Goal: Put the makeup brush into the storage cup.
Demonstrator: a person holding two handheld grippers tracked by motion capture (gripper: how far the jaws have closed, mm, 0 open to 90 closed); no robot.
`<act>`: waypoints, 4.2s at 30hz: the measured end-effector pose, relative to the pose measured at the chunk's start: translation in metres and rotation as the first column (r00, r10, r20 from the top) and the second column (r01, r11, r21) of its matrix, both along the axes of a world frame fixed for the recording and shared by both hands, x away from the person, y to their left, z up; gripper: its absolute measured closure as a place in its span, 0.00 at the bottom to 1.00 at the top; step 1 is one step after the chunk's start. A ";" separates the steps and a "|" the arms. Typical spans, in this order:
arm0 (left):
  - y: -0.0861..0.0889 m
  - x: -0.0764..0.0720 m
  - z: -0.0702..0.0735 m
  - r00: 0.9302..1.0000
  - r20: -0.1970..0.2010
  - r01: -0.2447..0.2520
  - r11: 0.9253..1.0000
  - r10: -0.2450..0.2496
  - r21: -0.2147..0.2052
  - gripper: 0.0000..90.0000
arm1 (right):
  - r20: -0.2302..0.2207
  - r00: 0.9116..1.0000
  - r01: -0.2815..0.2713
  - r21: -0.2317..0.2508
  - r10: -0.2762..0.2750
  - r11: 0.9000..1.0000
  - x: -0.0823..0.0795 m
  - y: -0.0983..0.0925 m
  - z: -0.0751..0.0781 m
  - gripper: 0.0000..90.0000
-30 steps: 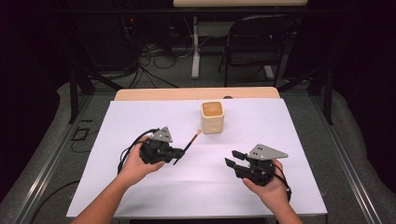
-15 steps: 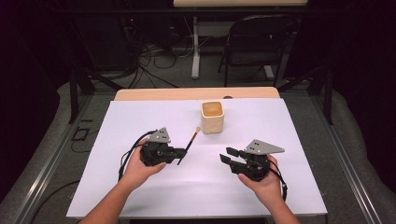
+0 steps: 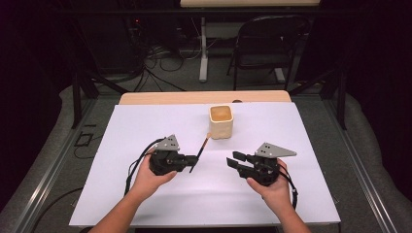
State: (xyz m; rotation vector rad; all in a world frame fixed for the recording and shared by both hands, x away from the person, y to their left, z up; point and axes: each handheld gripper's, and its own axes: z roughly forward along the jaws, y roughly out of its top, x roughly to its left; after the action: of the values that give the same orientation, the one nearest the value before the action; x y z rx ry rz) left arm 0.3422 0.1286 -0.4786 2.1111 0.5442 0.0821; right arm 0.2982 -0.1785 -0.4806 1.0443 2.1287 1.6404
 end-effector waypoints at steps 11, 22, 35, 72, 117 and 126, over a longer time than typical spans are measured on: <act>-0.008 -0.003 -0.009 1.000 -0.021 -0.003 0.998 0.001 -0.065 0.94 | -0.006 1.000 -0.030 0.042 0.031 0.999 0.005 0.006 0.003 0.71; -0.011 -0.011 -0.011 1.000 0.002 -0.007 0.993 0.007 -0.122 0.94 | -0.005 0.999 -0.051 0.082 0.051 0.995 0.008 0.017 0.010 0.75; -0.017 -0.019 -0.019 1.000 0.003 -0.011 0.985 0.011 -0.174 0.94 | -0.018 0.998 -0.064 0.146 0.067 0.987 0.008 0.019 0.012 0.79; -0.031 -0.026 -0.037 0.999 -0.035 -0.012 0.977 0.005 -0.211 0.94 | -0.047 0.997 -0.048 0.175 0.057 0.983 0.010 0.024 0.009 0.81; -0.034 -0.027 -0.041 0.999 -0.051 -0.006 0.976 -0.005 -0.216 0.94 | -0.092 0.995 -0.019 0.198 0.038 0.980 0.010 0.024 0.007 0.93; -0.035 -0.027 -0.042 0.998 -0.056 -0.007 0.975 -0.006 -0.223 0.94 | -0.093 0.995 -0.018 0.196 0.037 0.980 0.010 0.024 0.007 0.93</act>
State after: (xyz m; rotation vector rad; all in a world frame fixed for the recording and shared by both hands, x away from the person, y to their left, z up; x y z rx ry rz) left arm 0.3149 0.0940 -0.5204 1.8989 0.5608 -0.0373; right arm 0.3083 -0.1547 -0.4735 1.1778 2.0831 1.8787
